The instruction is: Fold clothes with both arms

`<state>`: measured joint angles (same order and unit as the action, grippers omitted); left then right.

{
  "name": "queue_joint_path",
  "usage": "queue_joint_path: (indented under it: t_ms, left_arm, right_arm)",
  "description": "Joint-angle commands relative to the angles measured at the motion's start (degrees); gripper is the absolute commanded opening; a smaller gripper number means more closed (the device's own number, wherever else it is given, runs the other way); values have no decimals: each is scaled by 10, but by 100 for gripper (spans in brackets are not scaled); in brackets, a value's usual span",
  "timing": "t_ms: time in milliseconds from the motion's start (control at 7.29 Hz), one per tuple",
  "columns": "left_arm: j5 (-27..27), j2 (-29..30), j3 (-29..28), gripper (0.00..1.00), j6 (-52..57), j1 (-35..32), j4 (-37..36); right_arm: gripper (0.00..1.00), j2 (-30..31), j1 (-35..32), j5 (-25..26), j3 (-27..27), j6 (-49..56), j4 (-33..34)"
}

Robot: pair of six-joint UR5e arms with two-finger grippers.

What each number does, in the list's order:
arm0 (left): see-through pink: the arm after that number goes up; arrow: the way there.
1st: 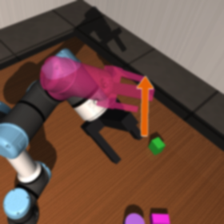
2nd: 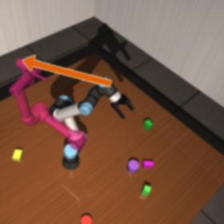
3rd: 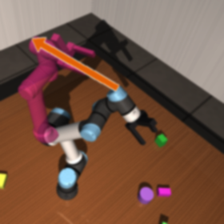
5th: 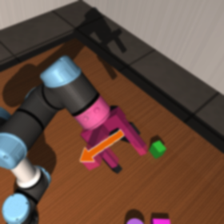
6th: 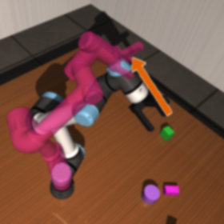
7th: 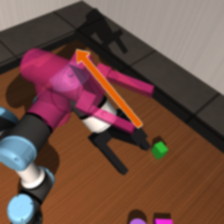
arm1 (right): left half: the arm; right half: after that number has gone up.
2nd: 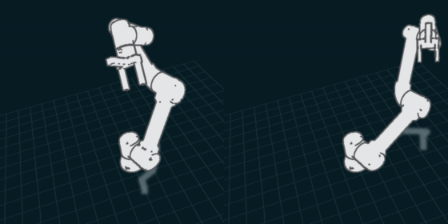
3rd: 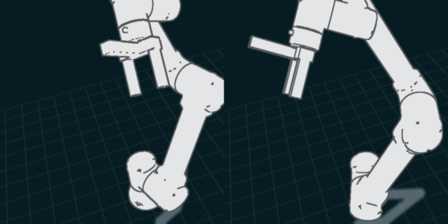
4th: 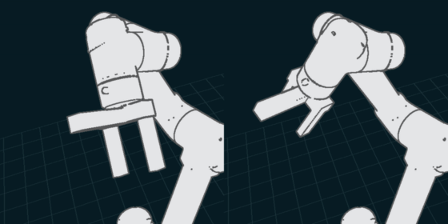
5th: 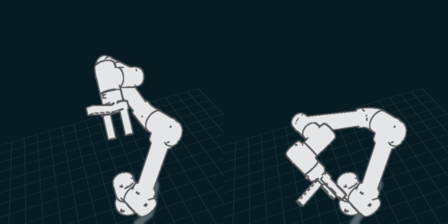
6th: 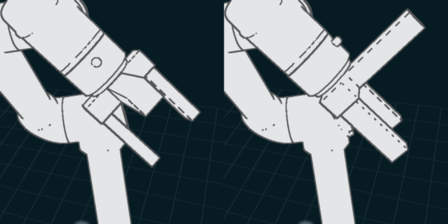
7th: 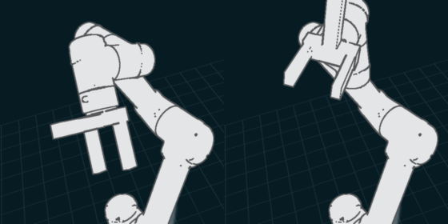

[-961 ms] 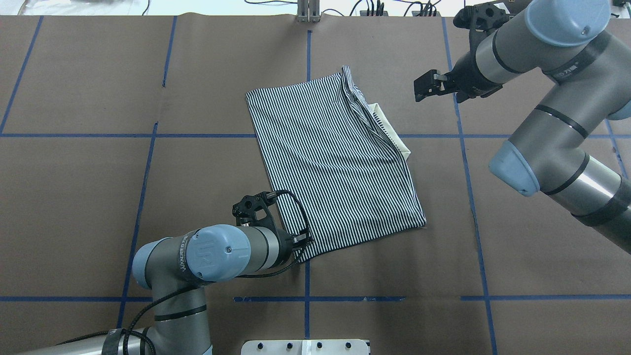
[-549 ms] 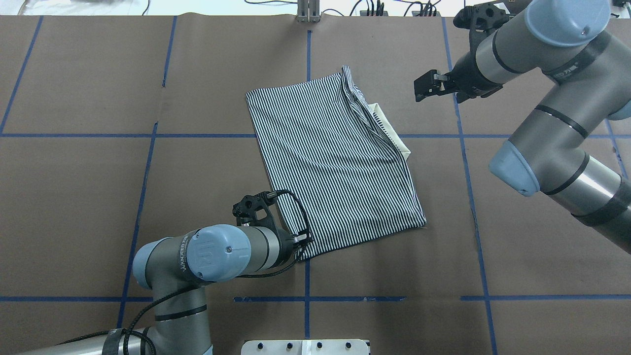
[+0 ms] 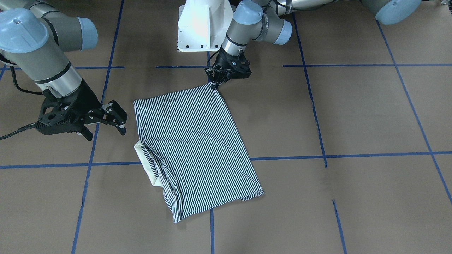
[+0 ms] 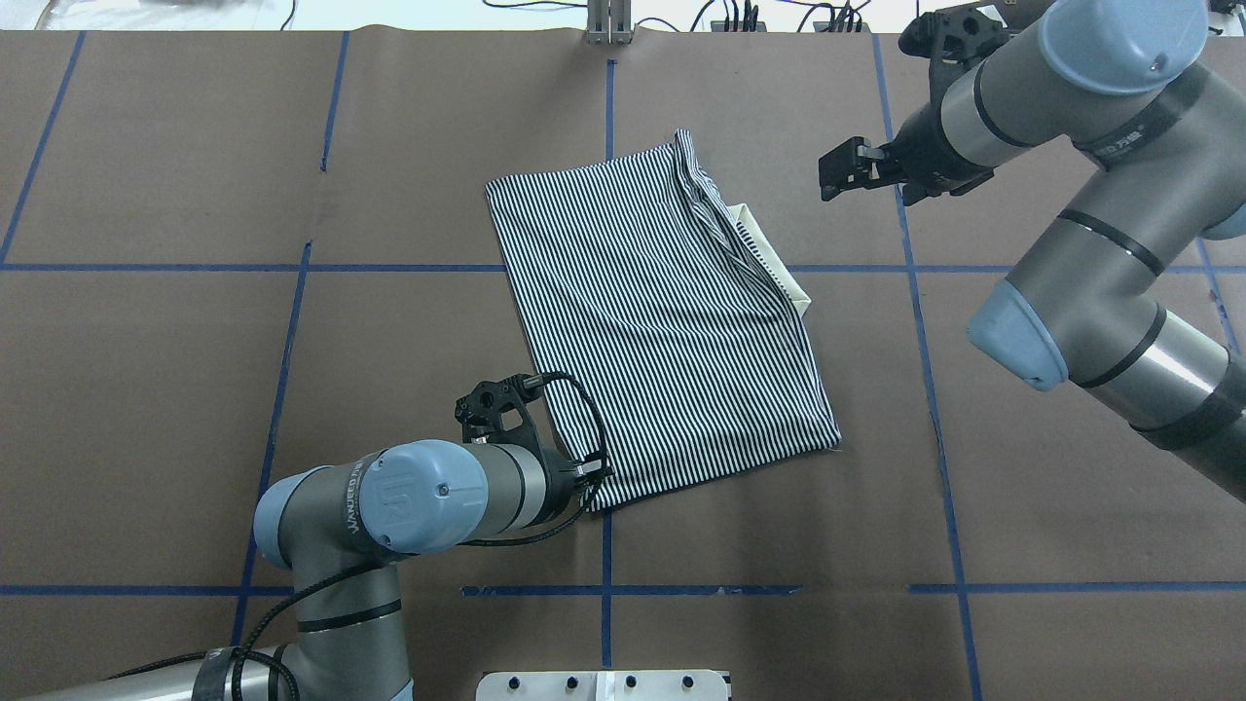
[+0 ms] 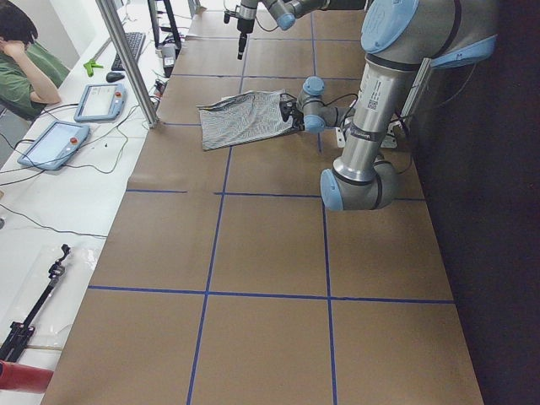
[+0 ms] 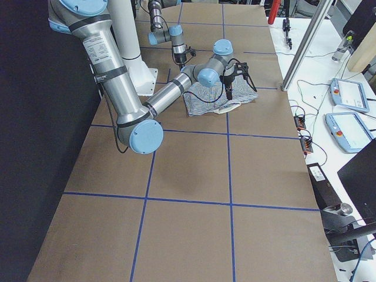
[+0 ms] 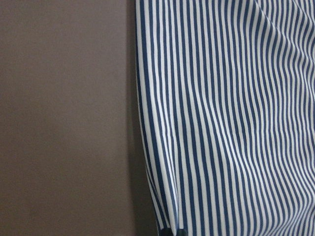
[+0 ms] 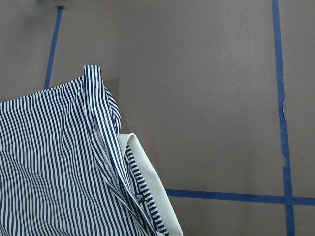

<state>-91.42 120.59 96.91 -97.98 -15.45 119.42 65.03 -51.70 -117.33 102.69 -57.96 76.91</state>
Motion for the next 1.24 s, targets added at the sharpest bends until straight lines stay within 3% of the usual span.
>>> queue_joint_path:
  t_ms: [0, 275, 549, 824, 961, 1098]
  left_arm:
    - [-2, -40, 41, 0, 22, -4, 0]
    - [-1, -66, 70, 0, 22, -5, 0]
    - [0, -100, 96, 0, 30, -5, 0]
    - [0, -149, 135, 0, 30, -5, 0]
    - [0, -159, 143, 0, 30, -5, 0]
    - [0, -158, 144, 0, 29, -2, 0]
  right_arm:
    - [100, 1, 31, 16, 21, -122, 0]
    - [99, 16, 102, 77, 89, -218, 3]
    - [98, 15, 188, 161, 109, -312, 8]
    - [89, 16, 278, 274, 113, -437, 10]
    - [89, 17, 305, 316, 114, -463, 47]
    - [89, 18, 315, 324, 114, -467, 81]
